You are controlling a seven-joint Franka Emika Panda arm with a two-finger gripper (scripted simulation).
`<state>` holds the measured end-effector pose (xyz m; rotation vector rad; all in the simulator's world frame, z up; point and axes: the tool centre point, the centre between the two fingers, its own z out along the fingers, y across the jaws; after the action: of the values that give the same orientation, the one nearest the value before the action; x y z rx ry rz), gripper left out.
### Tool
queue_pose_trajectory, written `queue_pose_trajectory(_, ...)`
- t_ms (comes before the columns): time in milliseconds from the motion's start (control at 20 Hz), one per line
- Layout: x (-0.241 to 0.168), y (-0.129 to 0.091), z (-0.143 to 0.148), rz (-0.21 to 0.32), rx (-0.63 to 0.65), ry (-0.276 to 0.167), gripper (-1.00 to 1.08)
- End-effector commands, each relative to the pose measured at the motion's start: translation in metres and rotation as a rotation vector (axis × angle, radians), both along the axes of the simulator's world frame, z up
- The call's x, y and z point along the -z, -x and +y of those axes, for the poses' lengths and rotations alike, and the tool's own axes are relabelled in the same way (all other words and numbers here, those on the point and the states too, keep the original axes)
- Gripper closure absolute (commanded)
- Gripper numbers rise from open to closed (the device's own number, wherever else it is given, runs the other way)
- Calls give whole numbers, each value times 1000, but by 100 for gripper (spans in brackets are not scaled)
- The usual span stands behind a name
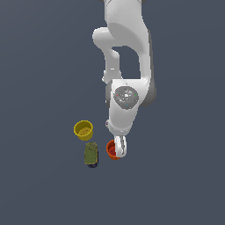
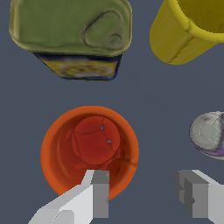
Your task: Pick up a designated object from a clutter of objects.
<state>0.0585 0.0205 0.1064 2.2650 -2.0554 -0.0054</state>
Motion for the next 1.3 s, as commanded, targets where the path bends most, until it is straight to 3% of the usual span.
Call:
queue_pose_trajectory(0,3,0,0,-1,22,3,-20)
queue_pose_trajectory(900,35,2,-2,-2,38,6,-20)
queue_pose_trajectory(950,35,2,-2,-2,38,6,108)
queue_pose_trajectory(1250,35,2,-2,-2,38,6,108)
